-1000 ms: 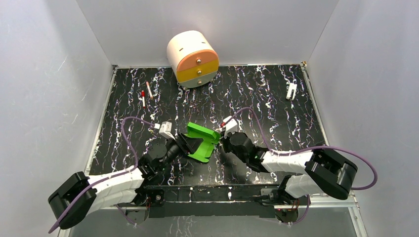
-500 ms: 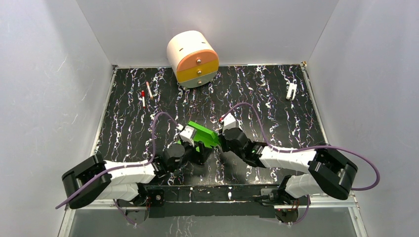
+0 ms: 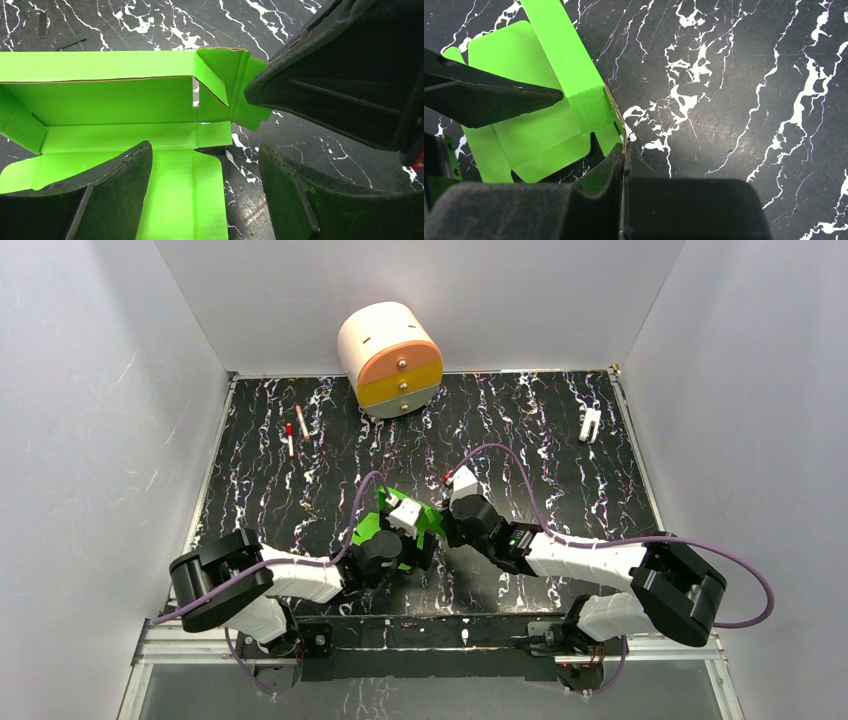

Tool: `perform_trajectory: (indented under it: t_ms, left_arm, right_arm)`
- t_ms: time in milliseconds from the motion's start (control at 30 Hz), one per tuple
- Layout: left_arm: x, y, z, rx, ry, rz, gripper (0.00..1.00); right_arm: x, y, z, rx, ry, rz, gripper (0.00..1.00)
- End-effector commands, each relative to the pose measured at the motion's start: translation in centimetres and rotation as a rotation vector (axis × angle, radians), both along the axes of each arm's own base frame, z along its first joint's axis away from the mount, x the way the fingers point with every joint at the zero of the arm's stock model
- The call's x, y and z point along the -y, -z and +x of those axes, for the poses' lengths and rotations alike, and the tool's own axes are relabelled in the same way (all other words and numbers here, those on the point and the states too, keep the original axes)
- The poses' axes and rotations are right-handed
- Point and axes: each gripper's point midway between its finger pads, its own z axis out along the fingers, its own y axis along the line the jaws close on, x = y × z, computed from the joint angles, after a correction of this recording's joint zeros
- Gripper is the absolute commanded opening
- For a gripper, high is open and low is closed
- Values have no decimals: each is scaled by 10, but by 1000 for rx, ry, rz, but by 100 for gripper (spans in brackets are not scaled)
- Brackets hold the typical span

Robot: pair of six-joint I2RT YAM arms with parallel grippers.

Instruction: Fold the paper box

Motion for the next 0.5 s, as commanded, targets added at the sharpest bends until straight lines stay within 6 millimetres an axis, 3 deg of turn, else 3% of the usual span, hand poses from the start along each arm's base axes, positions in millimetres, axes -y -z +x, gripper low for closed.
perform_trajectory:
  t_ms: [0,467]
  left_arm:
    - [8,-23,14,82,-58,-28,75]
    - [2,-4,21,98,-122,86,71]
  right_arm:
    - [-16,-36,7,34,2,94,0]
    - [-23,-43,3,30,-31,120,0]
